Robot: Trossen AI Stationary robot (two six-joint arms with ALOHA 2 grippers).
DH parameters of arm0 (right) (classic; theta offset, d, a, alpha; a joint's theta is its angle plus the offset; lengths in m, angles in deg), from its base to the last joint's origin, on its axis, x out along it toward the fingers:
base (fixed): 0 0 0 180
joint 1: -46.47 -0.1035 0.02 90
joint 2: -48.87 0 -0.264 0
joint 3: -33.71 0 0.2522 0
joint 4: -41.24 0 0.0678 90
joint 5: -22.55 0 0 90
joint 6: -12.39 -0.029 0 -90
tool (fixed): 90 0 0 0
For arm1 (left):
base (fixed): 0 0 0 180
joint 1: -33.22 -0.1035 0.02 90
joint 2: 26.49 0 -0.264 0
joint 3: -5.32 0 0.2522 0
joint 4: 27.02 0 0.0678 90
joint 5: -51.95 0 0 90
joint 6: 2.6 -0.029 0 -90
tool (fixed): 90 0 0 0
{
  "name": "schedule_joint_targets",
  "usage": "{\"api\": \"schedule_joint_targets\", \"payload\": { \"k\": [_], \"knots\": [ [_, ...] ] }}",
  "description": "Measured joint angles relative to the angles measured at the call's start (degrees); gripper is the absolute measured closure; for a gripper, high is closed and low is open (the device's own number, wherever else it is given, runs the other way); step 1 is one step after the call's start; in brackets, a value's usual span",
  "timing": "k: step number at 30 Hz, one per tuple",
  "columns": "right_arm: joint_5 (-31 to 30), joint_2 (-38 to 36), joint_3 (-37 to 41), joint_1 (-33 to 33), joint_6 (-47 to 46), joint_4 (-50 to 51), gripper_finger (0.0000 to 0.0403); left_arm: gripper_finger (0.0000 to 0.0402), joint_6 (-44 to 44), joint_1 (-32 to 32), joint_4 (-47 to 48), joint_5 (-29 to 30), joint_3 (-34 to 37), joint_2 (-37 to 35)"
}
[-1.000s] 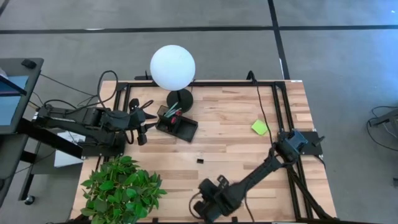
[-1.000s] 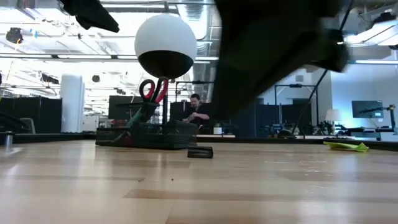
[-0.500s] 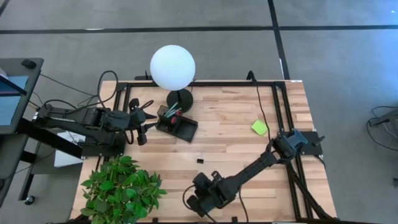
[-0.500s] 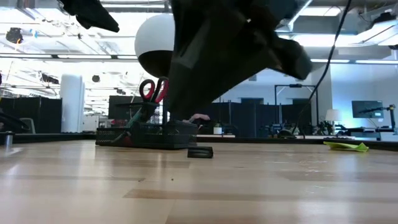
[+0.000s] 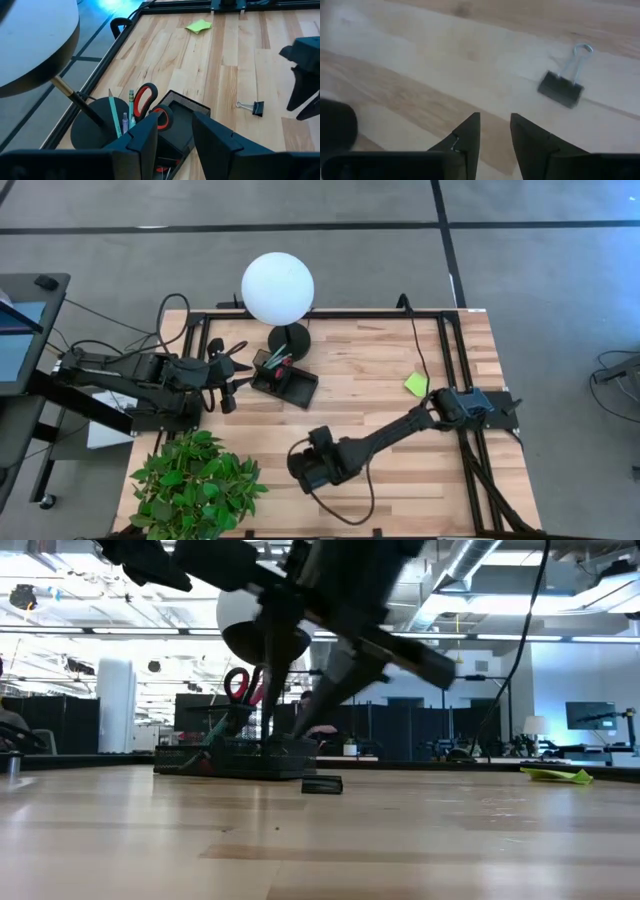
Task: Pick and place office supplies into organizer
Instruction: Put the black binder clip into the black desk organizer
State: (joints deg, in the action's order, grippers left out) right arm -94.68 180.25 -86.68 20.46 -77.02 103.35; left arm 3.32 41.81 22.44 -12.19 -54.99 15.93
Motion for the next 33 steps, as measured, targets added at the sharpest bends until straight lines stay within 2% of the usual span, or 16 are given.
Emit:
{"api": "schedule_joint_targets", "payload": {
  "k": [5,8,11,13,19,22,25,33],
  "knots": [
    [-0.06,-0.02,0.0,1.53,-1.27,-0.82,0.0301,0.0284,-0.18,0.01,0.0,0.0,0.0,0.0],
    [0.64,-0.02,-0.02,2.53,-12.88,-0.53,0.0301,0.0284,-0.18,0.0,0.0,0.0,0.0,0.0],
    [6.16,-0.02,-0.02,3.89,-26.85,0.12,0.0301,0.0284,-0.18,0.01,0.0,0.0,0.0,0.0],
    [10.22,-0.02,0.0,4.74,-31.9,1.07,0.03,0.0284,-0.18,0.01,0.0,0.0,0.0,0.0],
    [10.31,-0.02,0.0,6.78,-27.99,3.48,0.03,0.0284,-0.18,0.0,0.0,0.0,0.0,0.0],
    [14.2,-0.02,0.0,7.5,-30.72,4.36,0.03,0.0284,-0.18,0.01,0.0,0.0,0.0,0.0],
    [15.47,-0.02,0.0,8.11,-27.19,4.7,0.0297,0.0284,-0.18,0.01,0.0,0.0,0.0,0.0],
    [21.15,-1.4,-0.05,10.07,-20.91,8.71,0.024,0.0284,-0.17,0.02,0.0,0.0,0.0,0.0]
  ]
}}
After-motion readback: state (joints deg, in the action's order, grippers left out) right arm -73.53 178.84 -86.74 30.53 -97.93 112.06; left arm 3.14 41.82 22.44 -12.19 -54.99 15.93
